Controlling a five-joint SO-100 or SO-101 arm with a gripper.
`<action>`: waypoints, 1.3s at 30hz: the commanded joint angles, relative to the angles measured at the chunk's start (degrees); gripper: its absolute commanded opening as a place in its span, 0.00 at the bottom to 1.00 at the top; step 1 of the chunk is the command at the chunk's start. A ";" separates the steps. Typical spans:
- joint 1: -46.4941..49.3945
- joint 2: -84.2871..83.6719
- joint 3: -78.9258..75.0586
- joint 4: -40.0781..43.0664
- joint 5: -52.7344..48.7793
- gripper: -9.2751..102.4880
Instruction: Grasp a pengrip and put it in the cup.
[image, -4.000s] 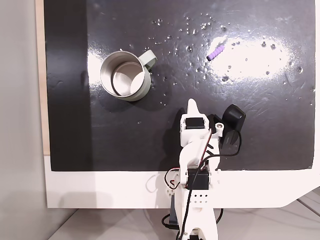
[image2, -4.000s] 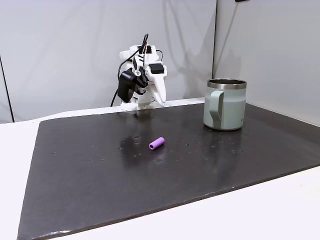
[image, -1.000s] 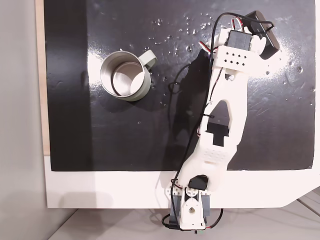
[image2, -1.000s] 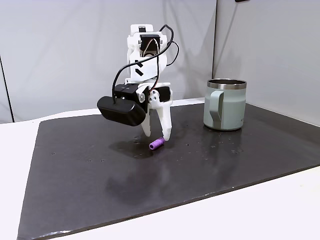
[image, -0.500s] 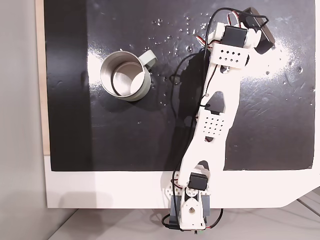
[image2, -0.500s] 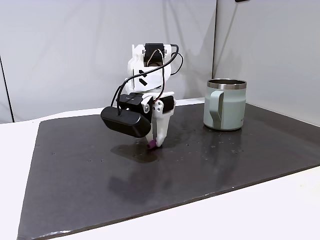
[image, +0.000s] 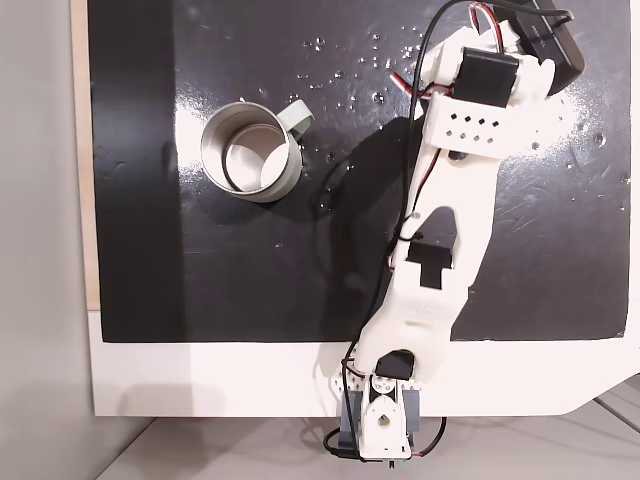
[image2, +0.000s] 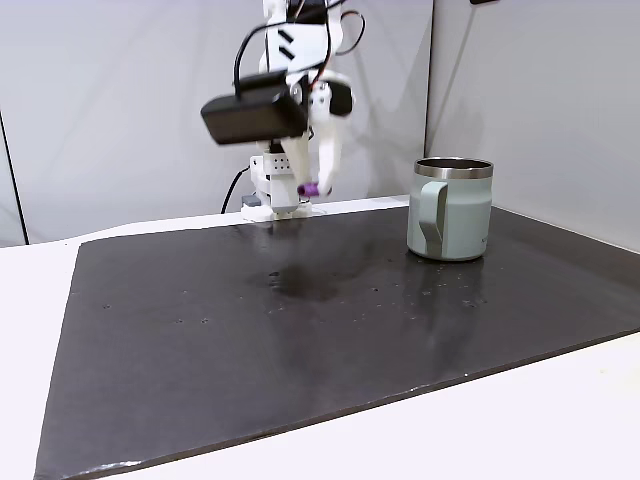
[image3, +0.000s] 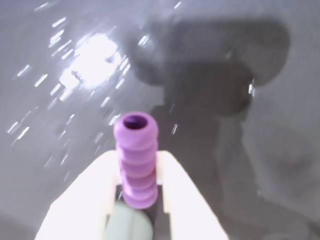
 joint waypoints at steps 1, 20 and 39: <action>-3.16 20.65 8.61 0.53 0.26 0.08; -32.61 31.90 11.78 0.26 33.22 0.08; -41.48 19.34 16.52 0.26 39.73 0.08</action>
